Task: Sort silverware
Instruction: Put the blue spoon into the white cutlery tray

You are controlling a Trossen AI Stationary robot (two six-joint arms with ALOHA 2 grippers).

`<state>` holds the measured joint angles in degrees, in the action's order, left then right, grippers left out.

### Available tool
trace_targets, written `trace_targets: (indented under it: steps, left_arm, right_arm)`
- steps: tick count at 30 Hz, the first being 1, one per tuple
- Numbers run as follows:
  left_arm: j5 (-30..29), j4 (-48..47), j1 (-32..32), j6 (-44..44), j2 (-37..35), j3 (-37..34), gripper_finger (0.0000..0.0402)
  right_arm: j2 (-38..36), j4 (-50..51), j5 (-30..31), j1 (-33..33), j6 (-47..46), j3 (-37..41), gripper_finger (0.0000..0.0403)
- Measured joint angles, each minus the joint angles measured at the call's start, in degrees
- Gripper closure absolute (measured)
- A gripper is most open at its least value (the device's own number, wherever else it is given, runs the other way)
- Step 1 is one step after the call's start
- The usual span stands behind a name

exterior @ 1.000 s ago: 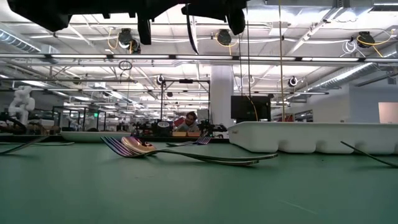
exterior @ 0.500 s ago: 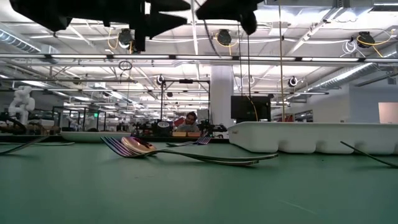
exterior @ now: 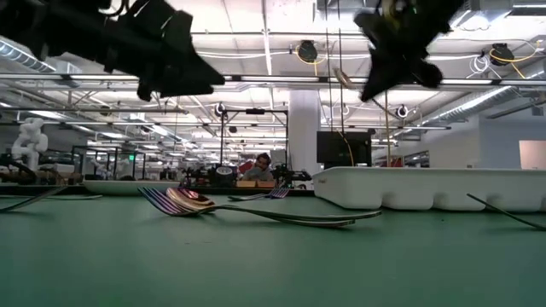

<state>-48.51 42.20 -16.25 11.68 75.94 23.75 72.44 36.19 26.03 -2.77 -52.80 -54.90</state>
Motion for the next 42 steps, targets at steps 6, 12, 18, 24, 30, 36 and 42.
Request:
trace_targets:
  steps: [6,12,18,24,30,36,42]
  left_arm:
    - [4.9,0.4,0.0,-0.6,-3.9,-0.9,0.0204]
    - [9.3,0.7,-1.3,-4.1,-9.3,-0.9,0.0203]
    - [9.4,0.7,-3.0,-7.7,-13.6,-0.9,0.0203]
    - [9.5,0.6,-4.6,-8.1,-15.4,-0.9,0.0203]
    - [9.5,1.1,-5.7,-9.4,-15.4,-0.9,0.0203]
    - [9.5,2.1,-5.6,-10.6,-15.4,-0.9,0.0203]
    - [9.4,2.3,-5.6,-10.7,-15.4,-0.9,0.0203]
  right_arm:
    - [-0.5,1.4,-5.5,4.3,-14.8,9.3,0.0402]
    - [-0.4,-0.1,-8.4,6.3,-19.7,13.2,0.0403]
    - [1.1,-0.1,-10.9,8.0,-23.3,13.3,0.0403]
    - [4.4,-0.4,-13.2,10.9,-24.1,13.3,0.0403]
    - [7.7,-0.1,-16.5,13.7,-22.8,13.3,0.0403]
    - [10.4,0.1,-18.9,17.1,-20.9,13.3,0.0403]
    - [11.2,-0.5,-18.8,18.4,-18.4,13.3,0.038]
